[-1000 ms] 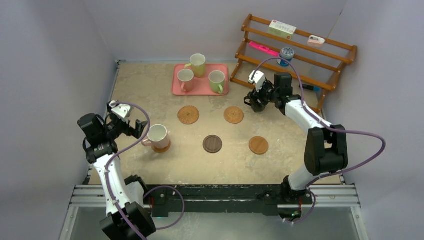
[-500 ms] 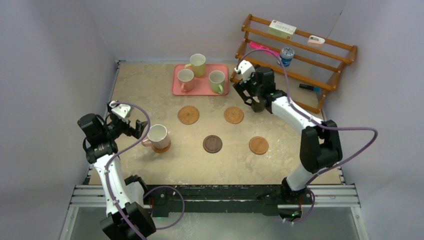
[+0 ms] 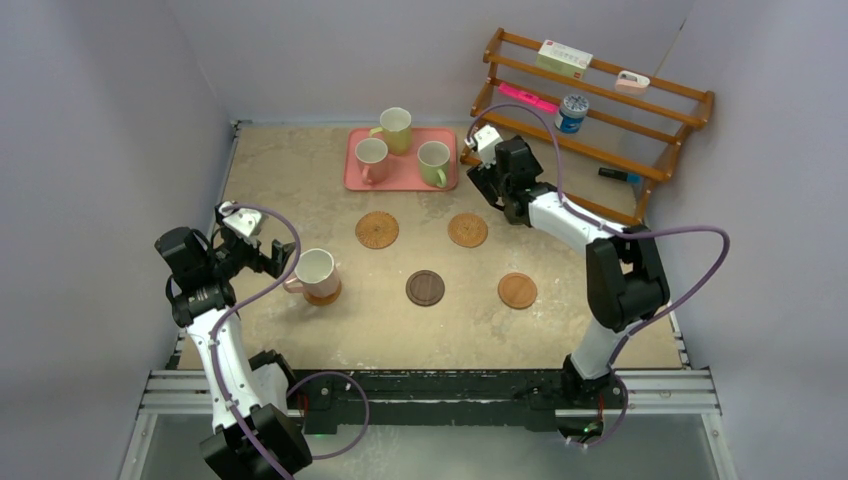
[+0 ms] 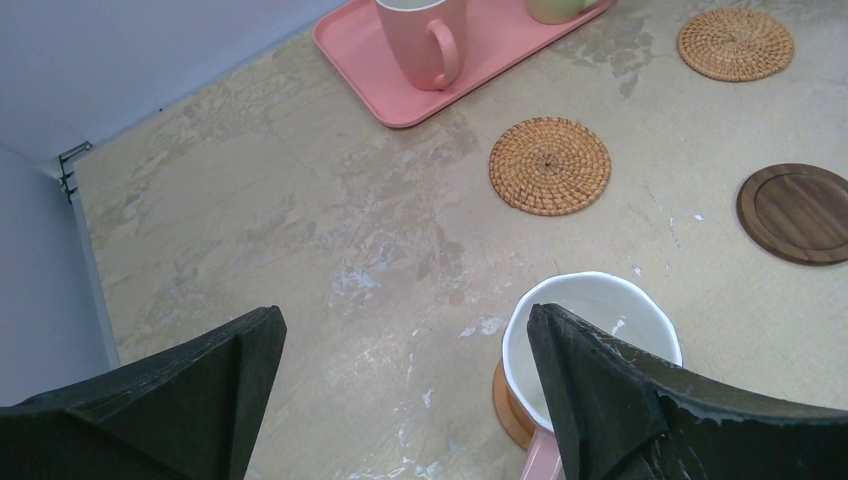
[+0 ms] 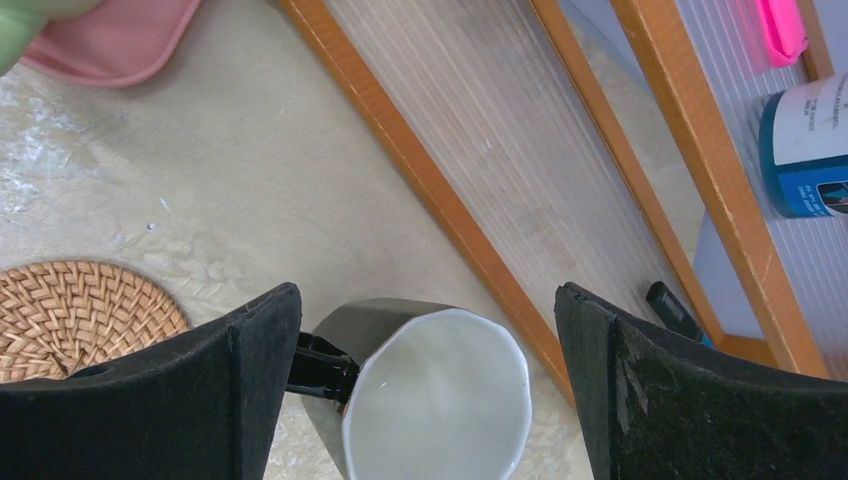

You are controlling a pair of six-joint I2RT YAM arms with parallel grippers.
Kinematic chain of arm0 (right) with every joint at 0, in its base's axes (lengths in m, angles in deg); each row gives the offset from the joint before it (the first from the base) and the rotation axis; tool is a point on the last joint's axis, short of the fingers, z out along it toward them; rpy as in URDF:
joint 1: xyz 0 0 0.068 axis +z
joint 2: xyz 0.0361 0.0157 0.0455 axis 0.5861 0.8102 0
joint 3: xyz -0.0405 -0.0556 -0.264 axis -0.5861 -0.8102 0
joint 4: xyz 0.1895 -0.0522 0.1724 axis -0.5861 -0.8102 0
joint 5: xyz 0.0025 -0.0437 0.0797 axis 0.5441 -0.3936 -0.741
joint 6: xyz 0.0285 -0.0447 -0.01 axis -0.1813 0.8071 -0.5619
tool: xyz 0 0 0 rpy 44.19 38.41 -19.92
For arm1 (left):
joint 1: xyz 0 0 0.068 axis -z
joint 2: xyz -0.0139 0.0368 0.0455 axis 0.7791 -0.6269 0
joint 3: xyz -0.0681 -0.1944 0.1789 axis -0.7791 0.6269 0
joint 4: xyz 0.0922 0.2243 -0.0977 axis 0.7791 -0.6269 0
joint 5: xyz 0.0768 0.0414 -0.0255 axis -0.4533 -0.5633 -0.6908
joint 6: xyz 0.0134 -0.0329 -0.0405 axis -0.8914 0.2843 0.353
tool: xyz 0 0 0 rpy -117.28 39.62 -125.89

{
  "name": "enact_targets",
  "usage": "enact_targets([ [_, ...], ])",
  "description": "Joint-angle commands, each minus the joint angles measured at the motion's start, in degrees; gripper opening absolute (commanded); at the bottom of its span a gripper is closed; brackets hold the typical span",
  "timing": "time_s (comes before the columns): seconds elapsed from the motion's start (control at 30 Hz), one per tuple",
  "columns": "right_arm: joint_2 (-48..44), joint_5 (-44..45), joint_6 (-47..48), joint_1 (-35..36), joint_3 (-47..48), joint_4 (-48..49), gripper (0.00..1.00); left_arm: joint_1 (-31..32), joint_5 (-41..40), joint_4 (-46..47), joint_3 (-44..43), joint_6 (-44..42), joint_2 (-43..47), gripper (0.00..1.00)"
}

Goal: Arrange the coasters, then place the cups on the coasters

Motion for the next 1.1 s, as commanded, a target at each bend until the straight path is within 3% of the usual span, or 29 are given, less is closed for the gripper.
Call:
enact_targets([
  [0.0, -3.87, 3.31, 0.02, 0.60, -0.84, 0.80, 0.98, -0.55, 2.27, 0.65, 0.06, -1.32, 0.18, 1.00],
  [0.47, -7.27, 4.24, 0.56, 1.20, -3.18, -0.28, 0.98, -0.55, 2.84, 0.08, -0.12, -1.61, 0.44, 1.00],
  [0.9, 5.71, 16.77, 0.94, 6.38, 3.86, 7.11, 0.98, -0.55, 2.89, -0.08, -0.18, -1.88, 0.34, 1.00],
  [1.07, 5.22, 19.01, 1.55, 6.73, 1.87, 8.08, 0.98, -0.55, 3.02, -0.37, -0.25, -2.18, 0.37, 1.00],
])
